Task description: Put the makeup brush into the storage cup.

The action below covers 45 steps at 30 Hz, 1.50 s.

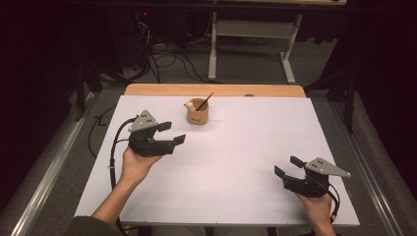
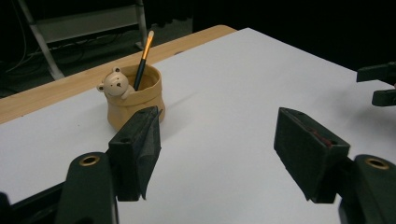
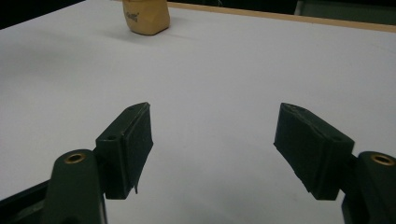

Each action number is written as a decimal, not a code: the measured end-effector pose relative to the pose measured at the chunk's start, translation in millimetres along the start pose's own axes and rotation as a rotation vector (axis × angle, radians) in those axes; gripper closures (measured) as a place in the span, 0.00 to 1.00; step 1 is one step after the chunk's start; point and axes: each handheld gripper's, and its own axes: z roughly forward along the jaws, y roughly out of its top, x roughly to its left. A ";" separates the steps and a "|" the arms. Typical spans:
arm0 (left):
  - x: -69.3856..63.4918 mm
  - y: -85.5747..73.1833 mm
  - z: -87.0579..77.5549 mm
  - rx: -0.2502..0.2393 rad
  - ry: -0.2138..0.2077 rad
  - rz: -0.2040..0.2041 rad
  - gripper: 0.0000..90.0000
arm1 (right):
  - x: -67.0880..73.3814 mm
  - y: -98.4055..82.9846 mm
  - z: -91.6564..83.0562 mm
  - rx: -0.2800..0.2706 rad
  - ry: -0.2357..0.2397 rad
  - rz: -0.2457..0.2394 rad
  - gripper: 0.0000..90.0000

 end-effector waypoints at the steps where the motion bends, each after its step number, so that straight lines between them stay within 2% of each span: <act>1: -0.1 -0.6 -0.7 0.000 0.002 -0.002 0.36 | 0.1 0.0 0.0 0.000 -0.001 0.000 0.33; 10: -1.6 -5.9 -5.7 0.002 0.022 0.015 0.36 | 0.5 0.0 0.3 0.001 -0.001 0.001 0.33; 31: -0.7 -22.3 -15.5 -0.014 0.002 -0.024 0.35 | 0.7 0.1 0.3 0.000 -0.003 -0.003 0.33; 37: -1.0 -26.0 -17.7 -0.011 0.005 -0.026 0.35 | 0.7 0.1 0.1 0.000 -0.001 0.000 0.33; 45: 0.9 -31.3 -21.0 -0.002 -0.002 -0.050 0.35 | 0.1 0.0 -0.1 0.000 -0.002 0.002 0.33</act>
